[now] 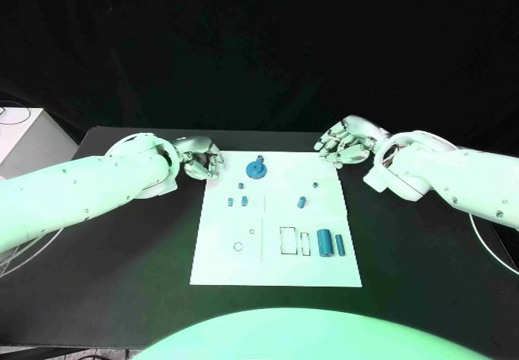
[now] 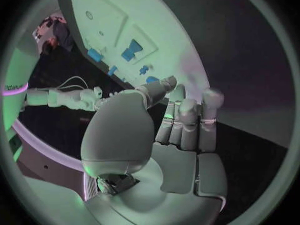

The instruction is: Assemble the parts on the task board

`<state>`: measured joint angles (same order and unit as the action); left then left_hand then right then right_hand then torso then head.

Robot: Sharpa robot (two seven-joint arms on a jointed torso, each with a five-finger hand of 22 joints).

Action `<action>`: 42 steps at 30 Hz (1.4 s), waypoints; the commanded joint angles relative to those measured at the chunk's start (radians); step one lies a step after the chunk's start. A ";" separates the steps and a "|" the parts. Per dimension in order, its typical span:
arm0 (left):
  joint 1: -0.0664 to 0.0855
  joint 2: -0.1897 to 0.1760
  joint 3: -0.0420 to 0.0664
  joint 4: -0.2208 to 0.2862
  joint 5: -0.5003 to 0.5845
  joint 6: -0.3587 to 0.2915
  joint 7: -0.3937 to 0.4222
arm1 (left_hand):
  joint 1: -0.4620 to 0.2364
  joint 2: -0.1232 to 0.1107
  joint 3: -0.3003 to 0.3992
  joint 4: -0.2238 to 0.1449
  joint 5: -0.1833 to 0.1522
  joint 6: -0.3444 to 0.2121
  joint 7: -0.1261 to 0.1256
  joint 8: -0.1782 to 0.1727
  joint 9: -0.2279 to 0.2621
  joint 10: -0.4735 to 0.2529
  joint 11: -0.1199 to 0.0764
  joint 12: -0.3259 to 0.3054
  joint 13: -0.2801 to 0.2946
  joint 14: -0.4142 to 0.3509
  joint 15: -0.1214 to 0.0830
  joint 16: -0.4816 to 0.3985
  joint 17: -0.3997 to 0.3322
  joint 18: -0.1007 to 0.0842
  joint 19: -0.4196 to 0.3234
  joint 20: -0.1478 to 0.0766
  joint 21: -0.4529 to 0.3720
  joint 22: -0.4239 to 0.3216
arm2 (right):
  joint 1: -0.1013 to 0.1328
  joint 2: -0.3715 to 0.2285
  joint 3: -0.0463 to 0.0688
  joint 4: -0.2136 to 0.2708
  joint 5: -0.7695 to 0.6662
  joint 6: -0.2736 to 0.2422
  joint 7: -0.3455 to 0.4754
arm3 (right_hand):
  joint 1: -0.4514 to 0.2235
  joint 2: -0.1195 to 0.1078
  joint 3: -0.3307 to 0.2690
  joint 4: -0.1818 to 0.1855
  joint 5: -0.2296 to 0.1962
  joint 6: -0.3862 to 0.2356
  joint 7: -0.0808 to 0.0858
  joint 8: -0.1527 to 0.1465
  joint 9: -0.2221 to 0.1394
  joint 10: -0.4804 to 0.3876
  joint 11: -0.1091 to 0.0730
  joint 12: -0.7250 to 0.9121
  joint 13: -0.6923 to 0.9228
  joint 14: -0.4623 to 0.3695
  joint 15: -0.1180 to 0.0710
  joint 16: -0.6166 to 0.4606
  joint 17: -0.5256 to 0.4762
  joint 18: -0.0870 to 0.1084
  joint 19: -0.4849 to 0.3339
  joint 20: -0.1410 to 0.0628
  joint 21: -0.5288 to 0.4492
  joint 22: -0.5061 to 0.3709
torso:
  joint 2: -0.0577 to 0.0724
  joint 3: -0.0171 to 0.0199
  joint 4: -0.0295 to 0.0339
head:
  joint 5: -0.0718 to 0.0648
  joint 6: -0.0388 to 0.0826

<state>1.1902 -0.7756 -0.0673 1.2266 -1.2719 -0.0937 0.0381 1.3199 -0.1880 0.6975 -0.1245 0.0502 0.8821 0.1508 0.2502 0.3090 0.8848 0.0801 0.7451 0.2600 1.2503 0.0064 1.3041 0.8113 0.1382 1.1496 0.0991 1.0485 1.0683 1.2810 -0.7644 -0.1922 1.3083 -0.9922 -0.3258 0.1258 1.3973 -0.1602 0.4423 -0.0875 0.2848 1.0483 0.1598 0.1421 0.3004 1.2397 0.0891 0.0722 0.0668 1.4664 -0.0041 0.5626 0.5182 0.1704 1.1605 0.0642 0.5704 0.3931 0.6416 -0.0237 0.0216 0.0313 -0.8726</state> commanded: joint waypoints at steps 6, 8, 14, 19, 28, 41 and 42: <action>-0.001 -0.079 0.009 0.078 0.787 -0.020 0.210 | -0.008 0.014 -0.020 0.014 0.006 -0.005 0.024 0.034 -0.007 -0.037 0.028 -0.037 -0.053 -0.230 0.029 -0.221 -0.291 0.046 -0.196 0.028 -0.223 -0.166 | -0.023 -0.008 0.000 0.025 -0.428 0.022 -0.115 | -0.044 -0.012 0.057 -0.004 -0.008 0.008 -0.001 -0.023 -0.005 0.005 -0.006 -0.009 0.001 0.010 -0.003 0.295 0.207 0.011 -0.026 0.009 0.157 0.133 | -0.004 -0.0055 0.0022 | -0.064 0.000; -0.004 -0.096 0.010 0.099 0.862 0.010 0.251 | -0.019 0.011 -0.045 0.022 0.007 -0.005 0.022 0.042 -0.009 -0.029 0.029 -0.037 -0.062 -0.261 0.035 -0.251 -0.309 0.044 -0.223 0.035 -0.255 -0.183 | -0.032 -0.010 0.000 0.031 -0.470 0.017 -0.134 | -0.053 -0.017 0.064 0.001 -0.009 0.001 0.000 -0.029 -0.005 -0.001 -0.004 -0.010 0.000 0.014 -0.001 0.353 0.258 0.012 -0.022 0.011 0.165 0.141 | -0.006 -0.0078 0.0052 | -0.078 0.000; -0.013 -0.125 0.011 0.136 0.967 0.077 0.338 | -0.038 -0.002 -0.092 0.055 0.005 0.008 0.014 0.060 -0.015 0.071 0.026 -0.175 -0.148 -0.309 0.045 -0.374 -0.359 0.042 -0.284 0.056 -0.382 -0.256 | -0.055 -0.007 0.000 0.039 -0.550 0.004 -0.183 | -0.078 -0.044 0.085 0.016 -0.019 -0.019 0.007 -0.047 -0.006 -0.052 0.008 -0.012 -0.003 0.021 0.011 0.490 0.374 0.012 -0.009 0.021 0.174 0.153 | -0.013 -0.0129 0.0109 | -0.100 0.000; -0.017 -0.138 0.011 0.169 1.014 0.106 0.369 | -0.034 -0.016 -0.075 0.076 0.006 0.009 0.013 0.040 -0.021 0.195 0.032 -0.404 -0.197 -0.278 0.062 -0.657 -0.445 0.038 -0.326 0.089 -0.543 -0.357 | -0.066 -0.002 -0.001 0.044 -0.595 0.005 -0.222 | -0.095 -0.066 0.085 0.029 -0.037 -0.028 0.011 -0.054 -0.004 -0.089 0.015 -0.011 -0.003 0.029 0.018 0.582 0.459 0.012 0.008 0.030 0.173 0.154 | -0.015 -0.0164 0.0116 | -0.097 0.000; -0.021 -0.143 0.011 0.204 1.037 0.109 0.390 | -0.020 -0.018 -0.079 0.076 0.006 0.008 0.014 0.015 -0.027 0.250 0.052 -0.594 -0.195 -0.262 0.090 -0.893 -0.473 0.042 -0.305 0.115 -0.681 -0.462 | -0.083 0.020 -0.004 0.049 -0.617 0.032 -0.239 | -0.096 -0.074 0.083 0.036 -0.042 -0.032 0.011 -0.058 -0.002 -0.103 0.017 -0.010 -0.002 0.035 0.020 0.651 0.524 0.013 0.025 0.034 0.172 0.155 | -0.012 -0.0130 0.0117 | -0.098 0.000; -0.021 -0.141 0.011 0.211 1.052 0.079 0.396 | -0.016 -0.015 -0.090 0.074 0.006 0.013 0.026 -0.003 -0.035 0.260 0.065 -0.671 -0.194 -0.275 0.110 -1.020 -0.496 0.043 -0.293 0.133 -0.781 -0.545 | -0.099 0.046 -0.008 0.040 -0.619 0.040 -0.242 | -0.095 -0.064 0.091 0.047 -0.042 -0.014 0.012 -0.050 0.005 -0.098 0.016 -0.006 -0.001 0.037 0.020 0.700 0.568 0.004 0.055 0.035 0.210 0.204 | -0.013 -0.0133 0.0121 | -0.077 0.000; -0.022 -0.141 0.011 0.211 1.052 0.076 0.397 | -0.016 -0.015 -0.090 0.074 0.006 0.013 0.027 -0.003 -0.036 0.260 0.065 -0.671 -0.194 -0.274 0.110 -1.021 -0.495 0.043 -0.292 0.134 -0.782 -0.546 | -0.099 0.048 -0.008 0.038 -0.619 0.040 -0.243 | -0.095 -0.064 0.092 0.048 -0.043 -0.013 0.011 -0.050 0.005 -0.097 0.016 -0.005 0.000 0.037 0.020 0.703 0.571 0.004 0.057 0.035 0.213 0.207 | -0.013 -0.0134 0.0120 | -0.078 0.000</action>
<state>1.1689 -0.9184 -0.0572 1.4336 -0.2395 -0.0132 0.4109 1.2971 -0.2029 0.6125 -0.0482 0.0532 0.8946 0.1699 0.2530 0.2743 1.1405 0.1429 0.0788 0.0647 0.9719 0.1149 0.2895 0.3174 0.1703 0.8523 0.2310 0.2696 0.5229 1.1825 -0.7181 -0.2001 1.3483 -1.5918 -0.3051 -0.1082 1.3053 -0.2263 0.5357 -0.0450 0.2473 1.0295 0.1717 0.0885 0.3055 1.1394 0.1081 0.0632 0.0654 1.4646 0.0127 1.2647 1.0887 0.1705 1.2119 0.0992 0.7819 0.6001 0.6291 -0.0364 0.0329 -0.0479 -0.8726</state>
